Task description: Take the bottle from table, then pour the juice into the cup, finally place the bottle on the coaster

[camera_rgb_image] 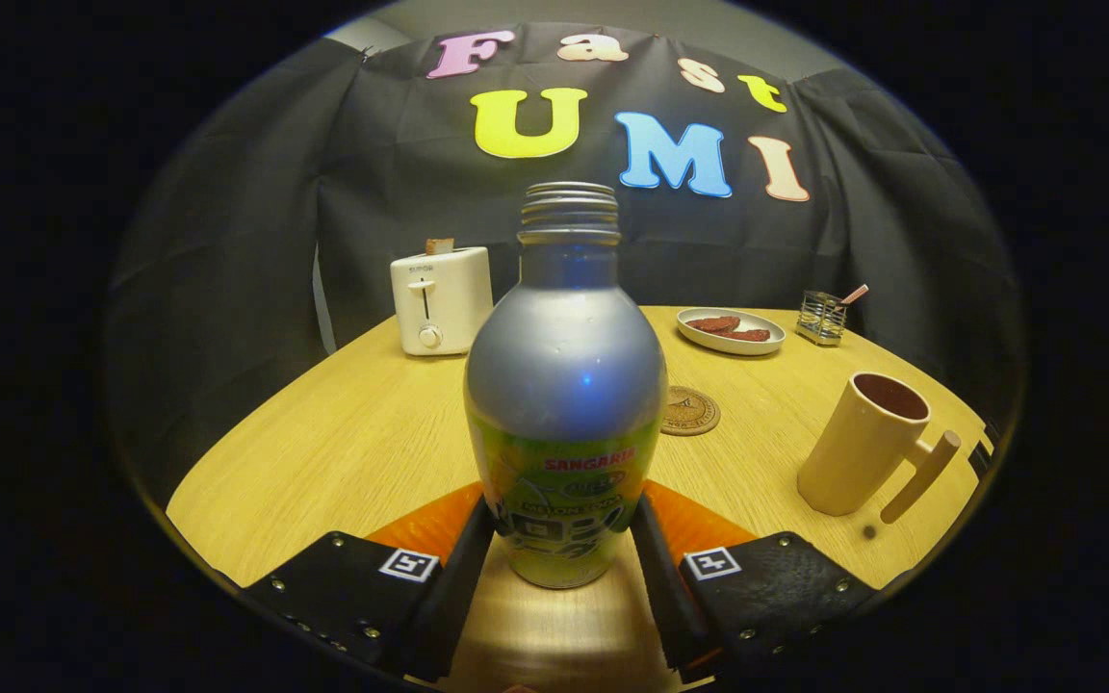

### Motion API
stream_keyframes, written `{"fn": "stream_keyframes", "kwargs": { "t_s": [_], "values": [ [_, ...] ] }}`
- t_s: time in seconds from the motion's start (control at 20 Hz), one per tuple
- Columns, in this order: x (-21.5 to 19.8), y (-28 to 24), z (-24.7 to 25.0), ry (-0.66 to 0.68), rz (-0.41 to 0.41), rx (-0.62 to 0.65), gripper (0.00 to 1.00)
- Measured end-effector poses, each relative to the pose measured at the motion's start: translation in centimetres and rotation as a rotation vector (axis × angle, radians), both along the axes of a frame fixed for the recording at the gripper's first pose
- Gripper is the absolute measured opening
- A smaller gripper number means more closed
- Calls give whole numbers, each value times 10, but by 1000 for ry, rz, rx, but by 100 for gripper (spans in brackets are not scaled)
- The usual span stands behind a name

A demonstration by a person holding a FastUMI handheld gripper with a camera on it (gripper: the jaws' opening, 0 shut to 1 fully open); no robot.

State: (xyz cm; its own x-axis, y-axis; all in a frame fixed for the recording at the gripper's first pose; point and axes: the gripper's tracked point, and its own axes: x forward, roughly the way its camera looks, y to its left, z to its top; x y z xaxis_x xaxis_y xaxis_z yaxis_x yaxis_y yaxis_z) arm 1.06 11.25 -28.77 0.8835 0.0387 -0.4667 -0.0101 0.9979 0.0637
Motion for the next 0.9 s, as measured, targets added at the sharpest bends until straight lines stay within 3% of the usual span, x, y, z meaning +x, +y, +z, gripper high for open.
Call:
{"fn": "stream_keyframes", "kwargs": {
  "t_s": [0.9],
  "values": [
    [10,-40,62,-19,-85,412,78]
  ]
}}
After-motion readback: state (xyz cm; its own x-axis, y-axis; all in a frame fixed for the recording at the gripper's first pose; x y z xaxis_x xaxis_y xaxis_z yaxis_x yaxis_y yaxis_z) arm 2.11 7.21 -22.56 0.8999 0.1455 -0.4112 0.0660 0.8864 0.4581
